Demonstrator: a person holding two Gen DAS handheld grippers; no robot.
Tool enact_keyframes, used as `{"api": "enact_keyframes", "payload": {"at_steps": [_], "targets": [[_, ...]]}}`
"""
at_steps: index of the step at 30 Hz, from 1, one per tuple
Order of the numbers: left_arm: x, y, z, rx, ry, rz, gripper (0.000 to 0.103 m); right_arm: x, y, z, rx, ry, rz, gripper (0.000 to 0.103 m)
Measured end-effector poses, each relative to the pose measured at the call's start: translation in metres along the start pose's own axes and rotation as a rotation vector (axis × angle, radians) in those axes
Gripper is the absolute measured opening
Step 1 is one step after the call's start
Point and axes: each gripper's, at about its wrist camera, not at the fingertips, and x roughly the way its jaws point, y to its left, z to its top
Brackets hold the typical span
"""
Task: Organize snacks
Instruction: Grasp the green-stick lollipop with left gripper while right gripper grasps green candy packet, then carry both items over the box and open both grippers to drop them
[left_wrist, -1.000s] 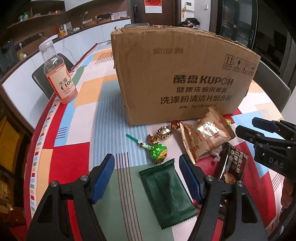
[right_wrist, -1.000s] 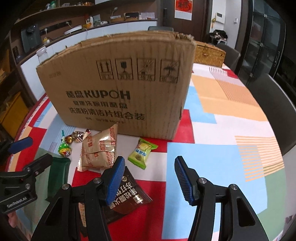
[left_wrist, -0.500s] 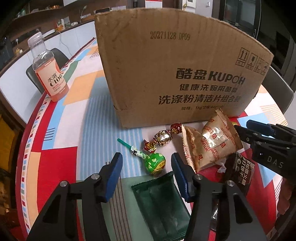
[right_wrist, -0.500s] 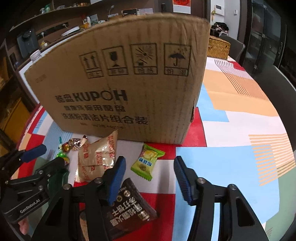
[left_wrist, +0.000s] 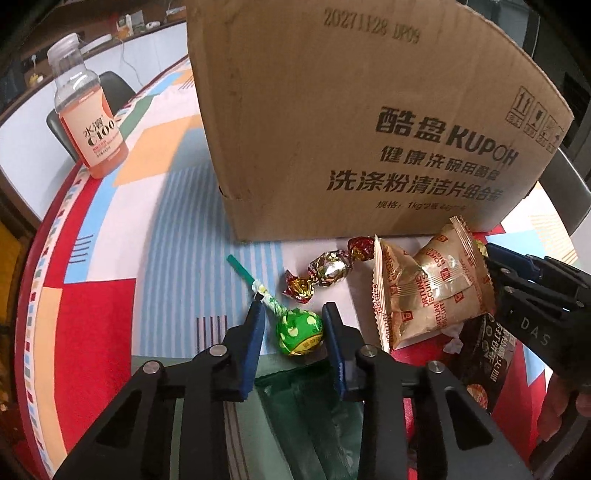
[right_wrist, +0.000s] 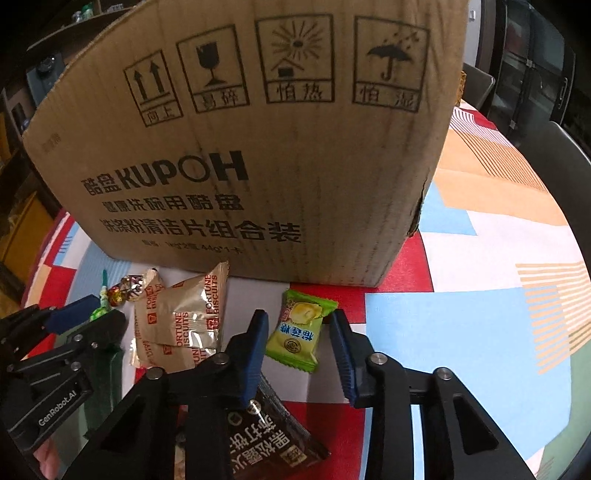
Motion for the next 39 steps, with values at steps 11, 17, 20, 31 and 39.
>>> {"api": "enact_keyframes", "payload": {"at_steps": [11,17,20,31,39], "targets": [[-0.011,-0.002,-0.003,0.007,-0.029,0.0,0.026,-0.009,-0.002,-0.006,-0.009,-0.018,-0.009,0.023],[-0.035,-0.004,-0.005,0.01,-0.075,-0.006,0.026,-0.033,0.002,-0.011,-0.021,-0.055,-0.008,0.023],[-0.049,-0.005,-0.005,0.009,-0.103,-0.016,0.026,-0.049,0.004,-0.012,-0.025,-0.087,-0.002,0.023],[-0.103,-0.008,0.001,0.032,-0.234,-0.04,0.026,-0.103,0.009,-0.018,-0.03,-0.204,0.038,0.023],[-0.138,-0.008,0.02,0.051,-0.333,-0.053,0.026,-0.138,0.017,0.007,-0.045,-0.305,0.059,0.023]]}}
